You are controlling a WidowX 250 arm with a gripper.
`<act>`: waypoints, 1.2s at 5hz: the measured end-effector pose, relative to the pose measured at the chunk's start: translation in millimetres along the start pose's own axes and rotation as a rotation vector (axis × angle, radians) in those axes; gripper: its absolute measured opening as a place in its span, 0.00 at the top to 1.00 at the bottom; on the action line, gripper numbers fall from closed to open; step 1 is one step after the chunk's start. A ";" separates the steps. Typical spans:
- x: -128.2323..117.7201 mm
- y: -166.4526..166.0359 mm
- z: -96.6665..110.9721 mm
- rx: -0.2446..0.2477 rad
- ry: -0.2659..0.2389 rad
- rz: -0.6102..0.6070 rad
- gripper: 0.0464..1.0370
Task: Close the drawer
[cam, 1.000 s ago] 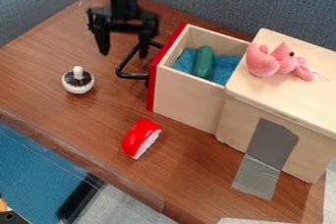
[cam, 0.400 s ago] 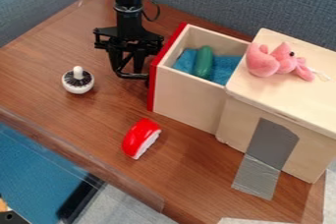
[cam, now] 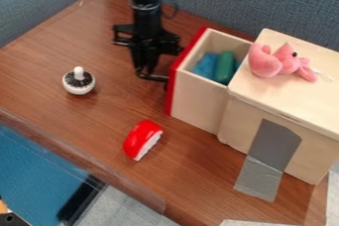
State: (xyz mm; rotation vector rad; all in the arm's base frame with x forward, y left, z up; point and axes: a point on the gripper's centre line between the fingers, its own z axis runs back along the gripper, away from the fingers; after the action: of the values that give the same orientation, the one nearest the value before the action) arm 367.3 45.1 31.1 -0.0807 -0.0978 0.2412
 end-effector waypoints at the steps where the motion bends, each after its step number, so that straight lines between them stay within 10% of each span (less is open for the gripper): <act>1: -2.4 -32.8 -1.2 -0.029 -0.001 -0.082 0.89; 4: -8.7 -80.8 -6.8 -0.048 0.028 -0.207 0.89; 6: -0.2 -66.4 5.5 0.018 -0.010 -0.124 0.35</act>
State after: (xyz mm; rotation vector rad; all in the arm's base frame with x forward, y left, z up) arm 382.0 -18.9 42.6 -0.0553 -0.1097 0.1181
